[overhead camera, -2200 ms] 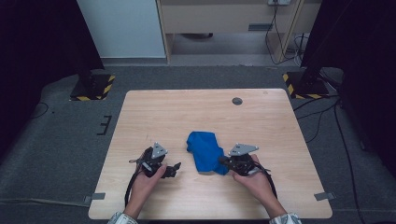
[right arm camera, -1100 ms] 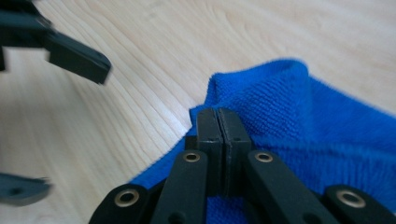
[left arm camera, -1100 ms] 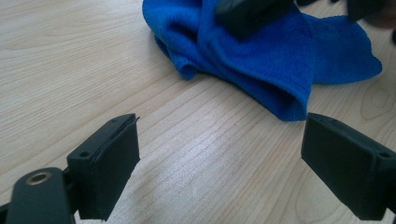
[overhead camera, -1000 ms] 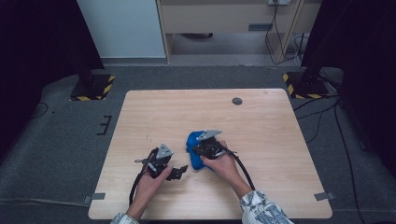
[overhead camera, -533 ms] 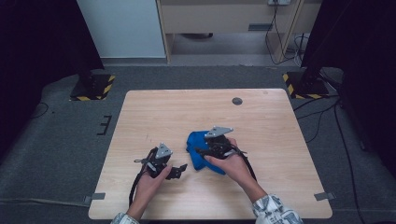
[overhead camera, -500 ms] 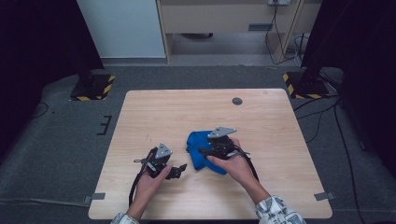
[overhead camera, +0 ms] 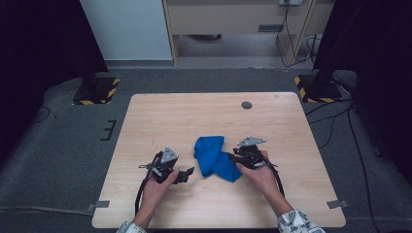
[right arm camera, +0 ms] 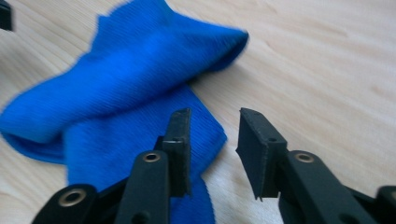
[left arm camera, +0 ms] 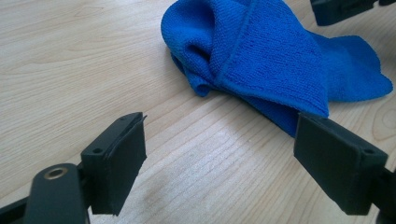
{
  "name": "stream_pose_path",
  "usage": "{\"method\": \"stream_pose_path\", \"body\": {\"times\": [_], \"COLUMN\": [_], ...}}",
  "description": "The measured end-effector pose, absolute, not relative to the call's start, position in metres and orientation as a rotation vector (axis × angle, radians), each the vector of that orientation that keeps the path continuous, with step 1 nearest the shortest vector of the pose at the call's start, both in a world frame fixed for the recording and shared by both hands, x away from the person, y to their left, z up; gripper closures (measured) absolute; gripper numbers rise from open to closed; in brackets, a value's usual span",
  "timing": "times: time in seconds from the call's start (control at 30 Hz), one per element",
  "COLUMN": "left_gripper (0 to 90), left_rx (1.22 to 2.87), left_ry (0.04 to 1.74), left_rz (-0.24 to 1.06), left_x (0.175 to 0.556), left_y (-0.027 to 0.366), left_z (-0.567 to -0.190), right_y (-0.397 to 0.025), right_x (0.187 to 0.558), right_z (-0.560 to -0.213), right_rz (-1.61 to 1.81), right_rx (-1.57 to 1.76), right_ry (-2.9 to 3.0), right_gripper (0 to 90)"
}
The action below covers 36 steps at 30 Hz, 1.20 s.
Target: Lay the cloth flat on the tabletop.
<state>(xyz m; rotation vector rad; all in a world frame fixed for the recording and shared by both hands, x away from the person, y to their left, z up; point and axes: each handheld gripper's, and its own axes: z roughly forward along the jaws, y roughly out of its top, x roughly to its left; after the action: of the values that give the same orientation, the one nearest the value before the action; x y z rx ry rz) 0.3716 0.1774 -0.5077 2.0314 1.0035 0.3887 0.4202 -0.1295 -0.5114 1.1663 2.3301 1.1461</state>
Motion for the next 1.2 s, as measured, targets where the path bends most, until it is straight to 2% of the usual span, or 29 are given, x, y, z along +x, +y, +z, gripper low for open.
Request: {"method": "stream_pose_path", "body": {"times": [0.17,0.3,0.33,0.4,0.43,0.53,0.6,1.07,1.2], "left_gripper": [17.1,18.0,19.2,19.4,20.1,21.4,22.3,27.7,32.6], "left_rx": [2.032,2.035,2.032,2.031,2.028,2.026,2.021,2.013,1.995], "left_ry": [0.996,0.988,0.986,0.986,0.987,0.987,0.987,0.997,1.009], "left_rz": [0.394,0.396,0.396,0.398,0.398,0.401,0.406,0.407,0.410], "left_x": [0.372,0.371,0.371,0.371,0.371,0.371,0.371,0.379,0.386], "left_y": [0.173,0.172,0.172,0.172,0.172,0.172,0.172,0.168,0.165], "left_z": [-0.507,-0.507,-0.507,-0.507,-0.507,-0.506,-0.506,-0.509,-0.511], "right_y": [-0.127,-0.123,-0.120,-0.119,-0.118,-0.117,-0.117,-0.105,-0.100], "right_x": [0.427,0.429,0.430,0.430,0.430,0.428,0.425,0.401,0.398], "right_z": [-0.522,-0.526,-0.528,-0.528,-0.528,-0.528,-0.527,-0.528,-0.530], "right_rz": [1.123,1.137,1.130,1.131,1.128,1.146,1.162,1.181,1.167], "right_rx": [1.194,1.202,1.198,1.195,1.193,1.163,1.146,1.027,0.995], "right_ry": [2.370,2.381,2.392,2.398,2.414,2.433,2.443,2.510,2.524], "right_gripper": [58.1,59.6,63.6,65.1,74.0,85.3,87.8,88.8,88.7]}}
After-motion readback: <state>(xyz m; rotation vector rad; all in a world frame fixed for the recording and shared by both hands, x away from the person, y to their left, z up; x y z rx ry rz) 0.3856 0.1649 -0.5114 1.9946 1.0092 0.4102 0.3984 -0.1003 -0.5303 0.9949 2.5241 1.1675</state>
